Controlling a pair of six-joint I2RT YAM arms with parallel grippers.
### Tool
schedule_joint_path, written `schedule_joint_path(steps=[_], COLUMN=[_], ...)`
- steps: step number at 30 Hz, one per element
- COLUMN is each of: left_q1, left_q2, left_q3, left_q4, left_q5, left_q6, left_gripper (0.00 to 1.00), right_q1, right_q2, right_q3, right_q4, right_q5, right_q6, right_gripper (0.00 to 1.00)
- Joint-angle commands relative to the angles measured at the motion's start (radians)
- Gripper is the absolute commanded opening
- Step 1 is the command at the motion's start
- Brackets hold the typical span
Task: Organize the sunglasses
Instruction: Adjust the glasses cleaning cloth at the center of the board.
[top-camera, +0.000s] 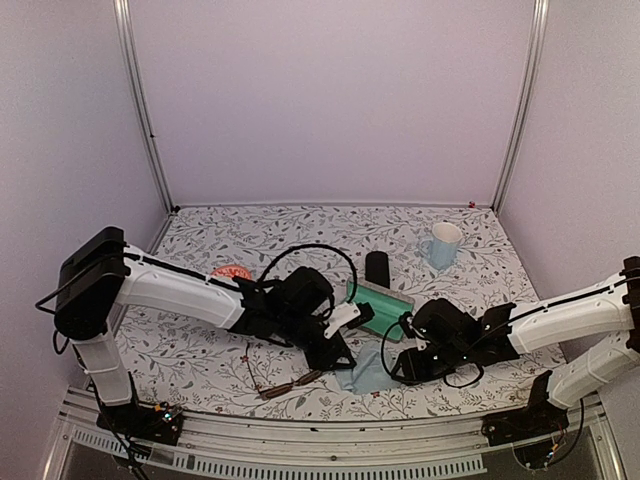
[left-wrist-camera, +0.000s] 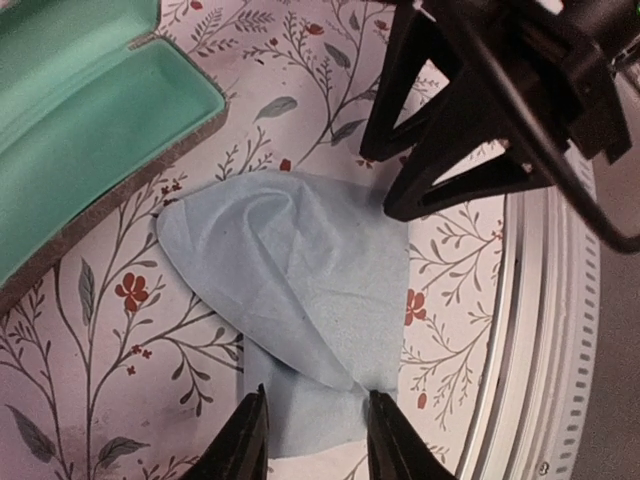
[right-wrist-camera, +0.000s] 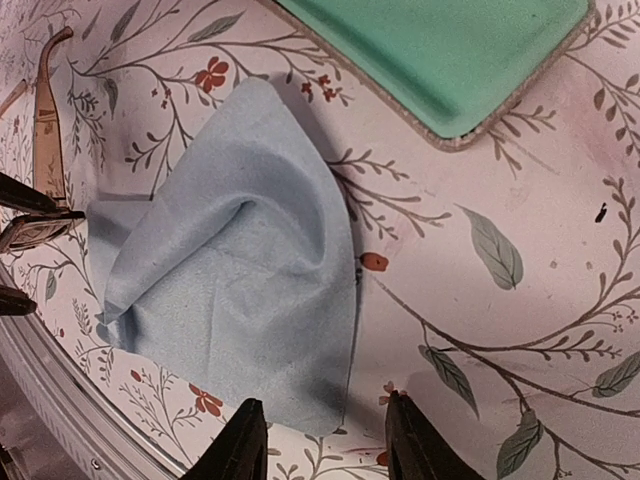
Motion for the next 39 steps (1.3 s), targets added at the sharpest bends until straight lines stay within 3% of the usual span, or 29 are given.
schedule_joint_path(steps=[1,13,16,23,27,39], left_q1=[0.014,0.015,0.015,0.024,0.044,0.084], left_q2=[0.037,0.199,0.220,0.217,0.209,0.188], left_q3=[0.055,0.178,0.192,0.198,0.194,0.196], left_q4=[0.003,-0.058,-0.058,-0.049,-0.034,-0.024], left_q5=[-0.025,-0.017,-0.002,0.009,0.036,0.046], left_q6=[-0.024,-0.041,-0.045,-0.059,-0.076,-0.075], left_gripper=[0.36,0.38,0.37,0.16,0.00,0.03], right_q1=[-0.005,-0.005,-0.005,-0.017,-0.044,-0.097], right_q2=[0.034,0.051,0.045,0.019,-0.004,-0.046], right_q3=[0.005,-0.029,-0.029,-0.014,-0.007,-0.001], right_q4=[0.059,0.089,0.091,0.068,0.035,-0.069], right_q5=[-0.056,-0.081,-0.075,-0.048,-0.038,-0.033], right_q6=[0.007,0.025,0.026,0.014,-0.009,-0.072], right_gripper=[0.40,0.20,0.10,0.01,0.00,0.00])
